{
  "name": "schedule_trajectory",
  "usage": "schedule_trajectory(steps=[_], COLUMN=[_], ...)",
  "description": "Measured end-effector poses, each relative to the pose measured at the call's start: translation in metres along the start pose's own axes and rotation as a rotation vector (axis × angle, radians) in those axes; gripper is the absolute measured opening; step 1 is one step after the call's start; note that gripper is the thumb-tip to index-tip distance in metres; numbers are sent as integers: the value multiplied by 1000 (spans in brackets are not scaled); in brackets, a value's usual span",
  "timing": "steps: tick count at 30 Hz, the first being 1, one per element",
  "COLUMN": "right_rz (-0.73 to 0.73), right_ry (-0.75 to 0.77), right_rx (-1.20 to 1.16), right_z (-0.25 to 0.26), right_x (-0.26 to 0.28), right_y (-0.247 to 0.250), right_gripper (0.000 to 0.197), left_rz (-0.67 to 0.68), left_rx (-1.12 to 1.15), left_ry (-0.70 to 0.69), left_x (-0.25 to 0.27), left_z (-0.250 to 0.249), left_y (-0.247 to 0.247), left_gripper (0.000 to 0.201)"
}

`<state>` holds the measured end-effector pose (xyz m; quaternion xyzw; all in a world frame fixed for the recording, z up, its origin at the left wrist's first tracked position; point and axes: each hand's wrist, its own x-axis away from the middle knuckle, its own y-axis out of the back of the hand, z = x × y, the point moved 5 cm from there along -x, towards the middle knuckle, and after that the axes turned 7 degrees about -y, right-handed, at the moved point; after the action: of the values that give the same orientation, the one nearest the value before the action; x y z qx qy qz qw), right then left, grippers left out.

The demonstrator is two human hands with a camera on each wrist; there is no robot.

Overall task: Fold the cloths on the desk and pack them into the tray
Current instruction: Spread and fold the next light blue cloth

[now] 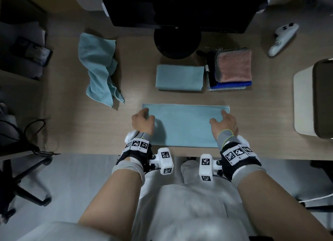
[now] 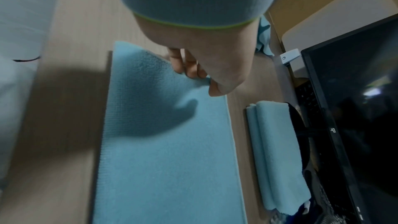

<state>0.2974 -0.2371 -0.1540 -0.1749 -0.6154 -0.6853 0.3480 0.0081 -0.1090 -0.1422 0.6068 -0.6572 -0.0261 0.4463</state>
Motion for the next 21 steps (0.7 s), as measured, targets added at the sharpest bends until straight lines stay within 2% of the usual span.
schedule_trajectory(steps=[3, 7, 9, 12, 15, 17, 21], right_rz=[-1, 6, -18, -4, 175, 323, 536], right_ry=[-7, -39, -69, -128, -109, -96, -112], right_rx=[-43, -131, -250, -468, -549, -632, -618], right_z=[16, 28, 28, 25, 26, 27, 19], right_x=[-9, -16, -13, -1, 11, 23, 58], right_y=[2, 9, 14, 17, 5, -10, -40], right_gripper=[66, 62, 58, 40, 29, 6, 3], left_rz=[26, 32, 17, -23, 46, 117, 316], left_rx=[-34, -2, 25, 96, 157, 201, 278], left_ry=[-39, -11, -1, 40, 98, 135, 175], left_x=[-18, -34, -36, -27, -8, 12, 58], left_z=[-15, -25, -24, -22, -17, -16, -12], left_y=[-1, 3, 6, 8, -3, -16, -50], left_gripper=[59, 44, 38, 20, 8, 13, 19])
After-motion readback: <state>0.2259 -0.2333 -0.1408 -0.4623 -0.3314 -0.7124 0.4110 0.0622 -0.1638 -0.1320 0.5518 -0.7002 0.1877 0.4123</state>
